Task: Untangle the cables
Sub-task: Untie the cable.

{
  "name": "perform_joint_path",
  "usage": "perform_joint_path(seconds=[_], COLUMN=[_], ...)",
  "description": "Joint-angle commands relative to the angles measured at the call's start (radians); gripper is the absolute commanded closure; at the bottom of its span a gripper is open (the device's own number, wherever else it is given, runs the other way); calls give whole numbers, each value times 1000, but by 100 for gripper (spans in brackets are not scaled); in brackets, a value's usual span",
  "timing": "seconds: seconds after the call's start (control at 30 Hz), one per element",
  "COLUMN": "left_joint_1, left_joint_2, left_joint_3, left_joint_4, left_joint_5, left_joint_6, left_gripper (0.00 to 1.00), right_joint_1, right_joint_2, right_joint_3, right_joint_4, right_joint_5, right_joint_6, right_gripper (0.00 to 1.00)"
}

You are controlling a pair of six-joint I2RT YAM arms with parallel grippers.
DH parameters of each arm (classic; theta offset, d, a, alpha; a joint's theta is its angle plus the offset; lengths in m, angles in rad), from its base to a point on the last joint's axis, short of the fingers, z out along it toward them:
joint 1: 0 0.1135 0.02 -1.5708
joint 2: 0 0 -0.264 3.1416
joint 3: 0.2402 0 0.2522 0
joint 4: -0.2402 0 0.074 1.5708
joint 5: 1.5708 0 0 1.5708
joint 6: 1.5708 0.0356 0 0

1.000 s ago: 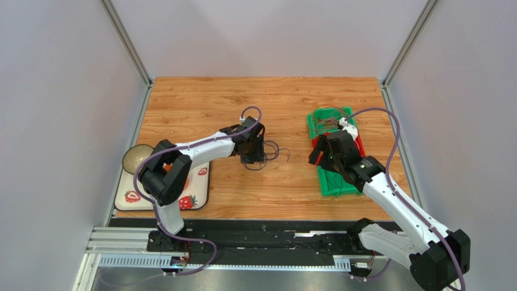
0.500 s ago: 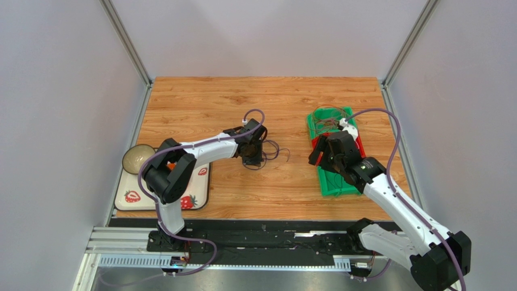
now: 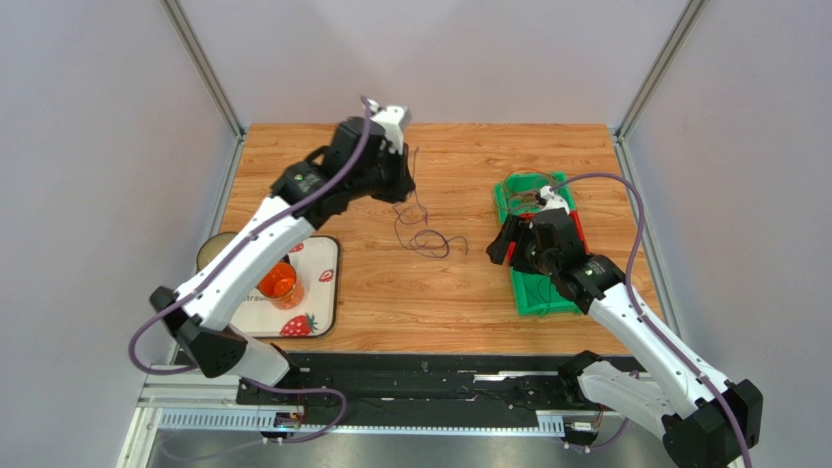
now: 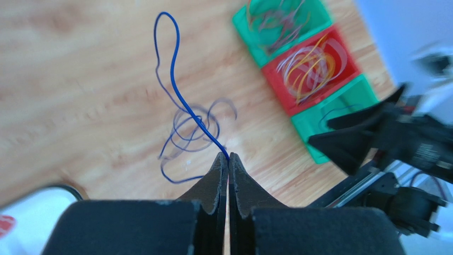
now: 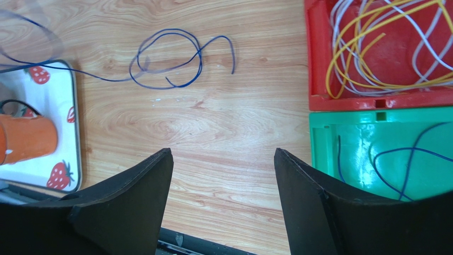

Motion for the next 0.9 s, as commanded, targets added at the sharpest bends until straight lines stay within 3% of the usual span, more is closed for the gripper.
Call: perform_joint_path(seconds=[0.0,0.23,0.47,0.67,0.87], left_joint_1=[-4,-2,-1,-2,-2], left_joint_2=[-95,-209,-199,-189,-184], left_joint_3=[182,10,-214,-226,-205], left_joint_4=[-168,-67,48,54,1], left_joint_5=[19,20,295,402,610], left_joint_6=[160,203,149,181,246], left_gripper=[100,100,100,100,100], right_joint_1=[-1,1,1,2,1], right_joint_2=[-44,-124,-182,-138,-35], right_joint_3=[41,15,-19,3,93], right_joint_4=[89,172,295,447,442], right_joint_5=[-77,-172,-298,-412,-528], right_joint_6=[-40,-53,-9,40,-145], right_gripper=[26,24,23,22,21])
